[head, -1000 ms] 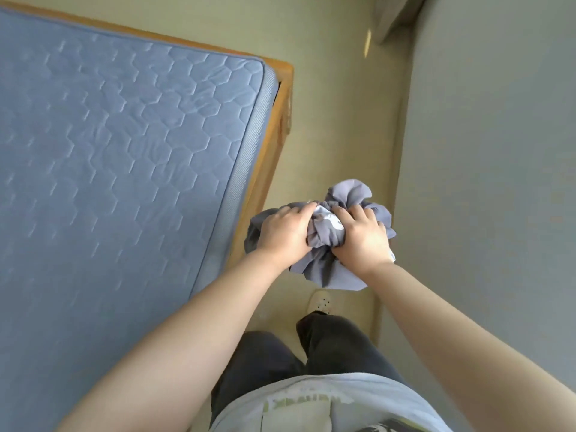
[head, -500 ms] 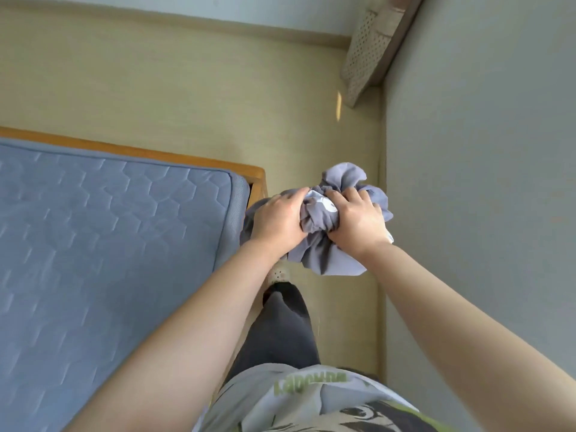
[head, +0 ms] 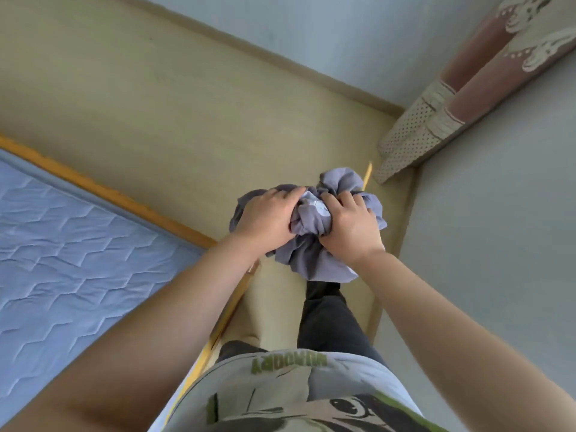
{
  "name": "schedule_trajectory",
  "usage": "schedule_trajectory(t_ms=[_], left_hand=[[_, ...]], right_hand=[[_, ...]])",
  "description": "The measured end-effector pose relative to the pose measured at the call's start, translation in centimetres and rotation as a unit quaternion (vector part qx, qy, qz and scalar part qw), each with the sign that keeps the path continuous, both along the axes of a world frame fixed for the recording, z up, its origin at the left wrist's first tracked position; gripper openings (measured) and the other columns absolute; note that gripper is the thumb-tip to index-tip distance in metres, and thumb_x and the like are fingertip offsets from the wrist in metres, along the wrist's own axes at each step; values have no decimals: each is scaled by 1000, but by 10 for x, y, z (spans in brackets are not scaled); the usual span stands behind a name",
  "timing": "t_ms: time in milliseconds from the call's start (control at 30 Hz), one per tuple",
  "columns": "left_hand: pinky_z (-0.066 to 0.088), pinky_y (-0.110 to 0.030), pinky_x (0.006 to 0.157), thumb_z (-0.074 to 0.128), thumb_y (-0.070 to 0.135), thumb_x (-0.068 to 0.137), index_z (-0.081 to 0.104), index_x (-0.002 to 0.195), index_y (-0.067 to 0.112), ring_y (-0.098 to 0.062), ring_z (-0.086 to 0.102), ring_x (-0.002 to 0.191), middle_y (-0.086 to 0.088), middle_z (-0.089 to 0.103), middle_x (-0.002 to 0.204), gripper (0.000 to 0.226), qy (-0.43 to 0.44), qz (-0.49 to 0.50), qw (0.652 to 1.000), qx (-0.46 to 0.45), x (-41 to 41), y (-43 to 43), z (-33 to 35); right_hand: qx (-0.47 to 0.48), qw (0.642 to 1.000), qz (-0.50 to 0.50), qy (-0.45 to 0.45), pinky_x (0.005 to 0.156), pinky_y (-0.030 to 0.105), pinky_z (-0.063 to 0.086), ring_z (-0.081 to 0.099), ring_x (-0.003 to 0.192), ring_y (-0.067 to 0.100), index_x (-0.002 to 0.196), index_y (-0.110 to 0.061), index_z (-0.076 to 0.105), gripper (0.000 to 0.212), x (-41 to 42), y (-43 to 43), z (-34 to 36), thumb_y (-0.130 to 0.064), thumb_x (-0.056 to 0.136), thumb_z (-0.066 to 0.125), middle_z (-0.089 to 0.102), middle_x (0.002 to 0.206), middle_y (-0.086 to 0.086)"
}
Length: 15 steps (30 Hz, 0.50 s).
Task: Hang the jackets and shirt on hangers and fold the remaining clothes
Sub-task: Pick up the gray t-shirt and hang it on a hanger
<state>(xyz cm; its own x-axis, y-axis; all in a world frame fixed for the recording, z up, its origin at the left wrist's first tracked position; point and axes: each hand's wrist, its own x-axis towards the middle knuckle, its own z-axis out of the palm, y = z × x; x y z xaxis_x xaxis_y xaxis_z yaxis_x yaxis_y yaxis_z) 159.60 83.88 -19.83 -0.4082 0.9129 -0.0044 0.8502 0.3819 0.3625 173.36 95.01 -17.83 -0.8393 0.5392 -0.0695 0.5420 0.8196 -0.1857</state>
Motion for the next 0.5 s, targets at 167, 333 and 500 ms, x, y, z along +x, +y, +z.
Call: schedule_trajectory(t_ms=[167,333,500], left_hand=[[46,-34,79,58,39,84,42,140,22,-23,59,104,2,63,119,61,-45,142,989,-1,-56,72,-14],[45,-33,79,57,39,86,38,142,24,-25,59,102,0,63,115,61,-109,227,968,-3,-116,97,-2],[51,-36,70,61,38,80,41,135,28,-25,61,89,0,66,103,60,-109,301,947,-3,-197,76,6]], right_hand=[[8,991,130,-21,65,41,40,55,85,36,116,-14,62,50,-95,102,-5,-22,67,69,58,94,13],[16,970,236,-51,65,40,42,54,86,34,119,-17,58,47,-187,145,0,-27,74,64,57,98,10],[30,946,319,-49,59,39,46,58,83,35,112,-15,62,48,-292,135,-1,-28,66,73,60,92,12]])
